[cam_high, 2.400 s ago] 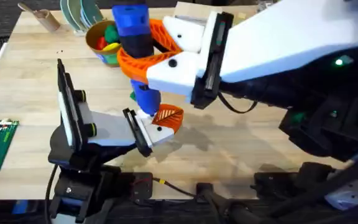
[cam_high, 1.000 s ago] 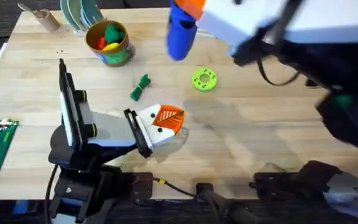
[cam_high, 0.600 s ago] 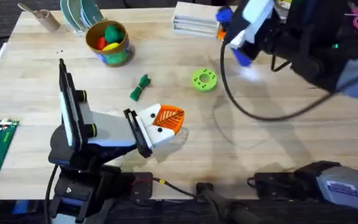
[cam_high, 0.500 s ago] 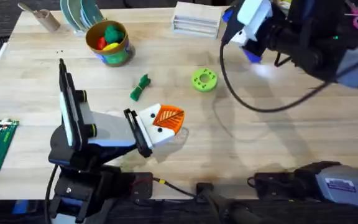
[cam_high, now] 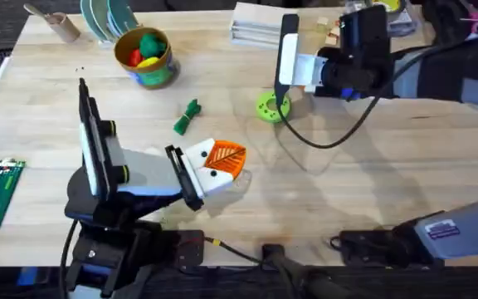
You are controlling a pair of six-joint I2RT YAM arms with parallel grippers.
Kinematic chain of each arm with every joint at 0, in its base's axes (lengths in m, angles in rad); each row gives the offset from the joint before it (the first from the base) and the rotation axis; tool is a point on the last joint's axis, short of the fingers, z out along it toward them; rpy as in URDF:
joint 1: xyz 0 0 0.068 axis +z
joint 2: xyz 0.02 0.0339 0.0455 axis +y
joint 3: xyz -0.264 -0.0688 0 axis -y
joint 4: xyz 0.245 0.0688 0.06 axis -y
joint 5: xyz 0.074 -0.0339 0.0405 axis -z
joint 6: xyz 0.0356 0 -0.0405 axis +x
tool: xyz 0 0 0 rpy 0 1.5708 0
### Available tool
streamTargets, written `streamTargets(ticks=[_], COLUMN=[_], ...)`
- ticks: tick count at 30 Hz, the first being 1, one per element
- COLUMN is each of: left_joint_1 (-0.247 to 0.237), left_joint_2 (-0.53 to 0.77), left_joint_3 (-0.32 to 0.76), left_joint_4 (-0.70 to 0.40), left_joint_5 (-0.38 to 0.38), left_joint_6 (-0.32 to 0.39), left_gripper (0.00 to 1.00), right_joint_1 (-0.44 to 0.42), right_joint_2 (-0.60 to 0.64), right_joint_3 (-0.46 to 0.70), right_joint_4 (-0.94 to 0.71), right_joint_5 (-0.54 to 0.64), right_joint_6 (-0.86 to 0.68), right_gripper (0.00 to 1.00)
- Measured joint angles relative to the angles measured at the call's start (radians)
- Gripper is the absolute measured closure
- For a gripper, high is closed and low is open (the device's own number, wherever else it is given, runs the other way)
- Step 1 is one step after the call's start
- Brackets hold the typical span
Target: Pick up the gripper from the table and insert it into the empty holder that is missing its gripper. Then pick up a screw, insert it into the mounting hole, and use the screwdriver to tighten it. Finally, clean up the table by picking up the vegetable and placing it into the bucket.
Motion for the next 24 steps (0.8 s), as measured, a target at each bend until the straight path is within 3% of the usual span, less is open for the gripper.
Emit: streamTargets(ticks=[3,5,7,11,19,20,22,24], left_joint_1=[0.000,0.000,0.000,0.000,0.000,0.000,0.000,0.000], left_joint_2=[0.000,0.000,0.000,0.000,0.000,0.000,0.000,0.000], left_joint_3=[0.000,0.000,0.000,0.000,0.000,0.000,0.000,0.000], left_joint_4=[0.000,0.000,0.000,0.000,0.000,0.000,0.000,0.000], left_joint_5=[0.000,0.000,0.000,0.000,0.000,0.000,0.000,0.000], left_joint_6=[0.000,0.000,0.000,0.000,0.000,0.001,0.006,0.007], left_gripper=[0.997,0.997,0.997,0.997,0.997,0.962,0.792,0.499], right_joint_1=[0.007,0.011,0.012,0.012,0.048,0.056,0.067,0.070], right_joint_2=[0.018,0.020,0.020,0.019,0.000,-0.013,-0.047,-0.095], right_joint_3=[0.003,0.003,0.003,0.013,0.021,0.021,0.021,0.021], right_joint_4=[0.001,-0.003,-0.007,0.017,-0.009,-0.011,-0.011,-0.011], right_joint_5=[0.003,0.004,0.004,0.010,0.011,0.011,0.010,0.008], right_joint_6=[-0.010,-0.008,0.003,0.009,0.170,0.201,0.269,0.352], right_gripper=[0.962,0.834,0.613,0.051,0.010,0.010,0.010,0.010])
